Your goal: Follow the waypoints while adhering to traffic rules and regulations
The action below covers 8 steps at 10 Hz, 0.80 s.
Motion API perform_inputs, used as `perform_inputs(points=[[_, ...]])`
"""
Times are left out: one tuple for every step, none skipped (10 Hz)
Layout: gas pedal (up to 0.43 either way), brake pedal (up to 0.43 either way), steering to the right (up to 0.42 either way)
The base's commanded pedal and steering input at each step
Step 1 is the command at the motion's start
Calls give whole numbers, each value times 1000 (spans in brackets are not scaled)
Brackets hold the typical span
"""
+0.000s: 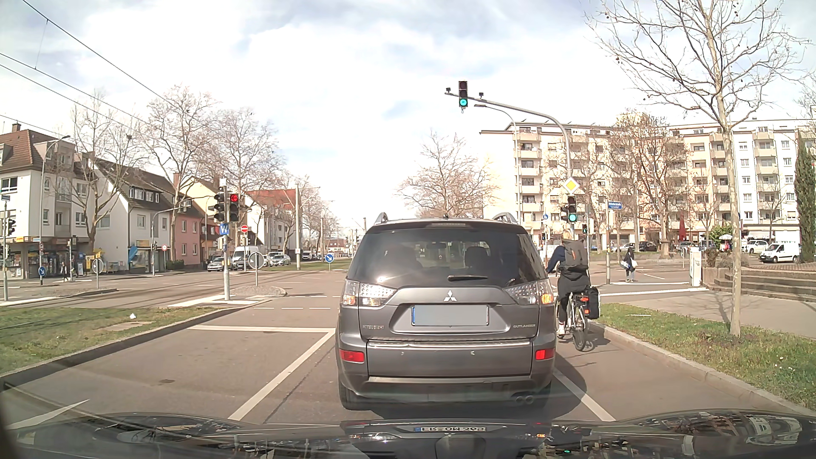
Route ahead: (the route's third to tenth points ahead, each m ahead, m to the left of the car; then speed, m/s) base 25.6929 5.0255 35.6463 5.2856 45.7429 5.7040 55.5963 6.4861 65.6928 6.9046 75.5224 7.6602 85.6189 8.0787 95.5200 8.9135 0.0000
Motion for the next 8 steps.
perform_inputs(points=[[0, 305, 0], [0, 299, 0], [0, 305, 0], [0, 305, 0], [0, 299, 0], [0, 262, 0], [0, 73, 0], [0, 0, 0]])
